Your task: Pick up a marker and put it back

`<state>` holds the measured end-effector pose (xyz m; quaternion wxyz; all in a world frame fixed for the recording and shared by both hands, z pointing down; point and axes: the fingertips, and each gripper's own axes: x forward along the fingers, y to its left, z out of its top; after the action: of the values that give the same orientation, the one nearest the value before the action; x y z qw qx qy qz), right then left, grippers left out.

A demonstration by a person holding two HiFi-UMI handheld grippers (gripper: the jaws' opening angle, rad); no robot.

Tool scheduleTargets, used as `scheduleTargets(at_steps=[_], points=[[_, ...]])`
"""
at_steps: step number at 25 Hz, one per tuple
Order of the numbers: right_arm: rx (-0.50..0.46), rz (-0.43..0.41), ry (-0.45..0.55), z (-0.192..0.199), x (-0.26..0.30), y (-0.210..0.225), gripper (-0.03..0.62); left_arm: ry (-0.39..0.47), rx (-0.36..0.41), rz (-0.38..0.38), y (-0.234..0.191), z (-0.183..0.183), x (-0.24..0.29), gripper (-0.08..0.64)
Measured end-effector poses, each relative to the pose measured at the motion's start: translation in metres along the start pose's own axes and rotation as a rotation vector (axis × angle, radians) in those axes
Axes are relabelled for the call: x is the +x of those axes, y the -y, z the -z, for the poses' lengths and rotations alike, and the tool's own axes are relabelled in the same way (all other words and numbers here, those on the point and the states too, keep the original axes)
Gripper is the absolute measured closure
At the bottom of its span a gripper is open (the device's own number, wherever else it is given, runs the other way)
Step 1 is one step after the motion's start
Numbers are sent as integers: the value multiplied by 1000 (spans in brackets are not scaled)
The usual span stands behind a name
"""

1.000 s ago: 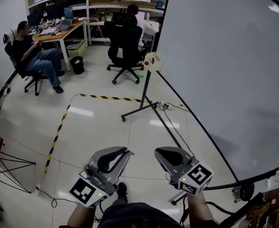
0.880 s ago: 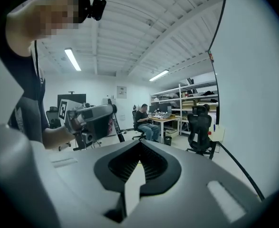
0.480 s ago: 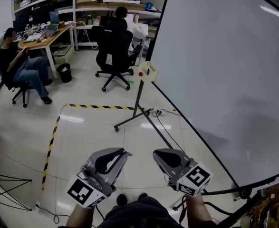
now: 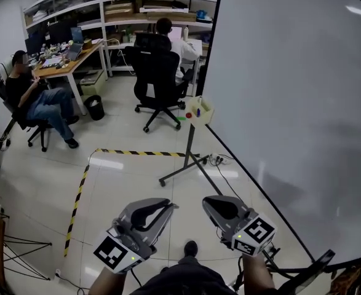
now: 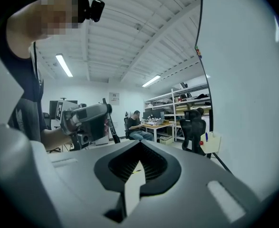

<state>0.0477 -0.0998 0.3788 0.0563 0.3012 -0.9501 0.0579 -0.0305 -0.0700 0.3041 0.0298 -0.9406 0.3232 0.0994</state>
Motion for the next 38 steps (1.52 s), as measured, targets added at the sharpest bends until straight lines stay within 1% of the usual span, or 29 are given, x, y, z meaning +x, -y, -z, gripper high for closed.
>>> scheduleTargets(at_steps=[7,10,13,17,20,23,25,30,38], points=[[69,-45,24,4,11,85,592,-52,34,-44,-31,11,77,530],[73,-78,29,5,15,117,592,-64,47,-74,-41,22,104,529],[61,-115,23,2,21,134,592,-56,59,-101,-47,23,121,530],[29,-163,18,-8,34,143,592,-47,65,-130,-63,21,130,529],[17,-177,29,-16,45,157,592,-30,75,-141,-79,20,139,529],[18,-181,15,-13,58,173,592,-22,73,-139,-96,23,151,529],[20,-173,0,-11,66,183,592,-13,63,-128,-110,27,158,529],[10,-111,-37,-15,94,211,592,21,25,-68,-156,33,178,529],[23,6,-87,-29,177,268,592,32,-58,38,-272,44,209,529]])
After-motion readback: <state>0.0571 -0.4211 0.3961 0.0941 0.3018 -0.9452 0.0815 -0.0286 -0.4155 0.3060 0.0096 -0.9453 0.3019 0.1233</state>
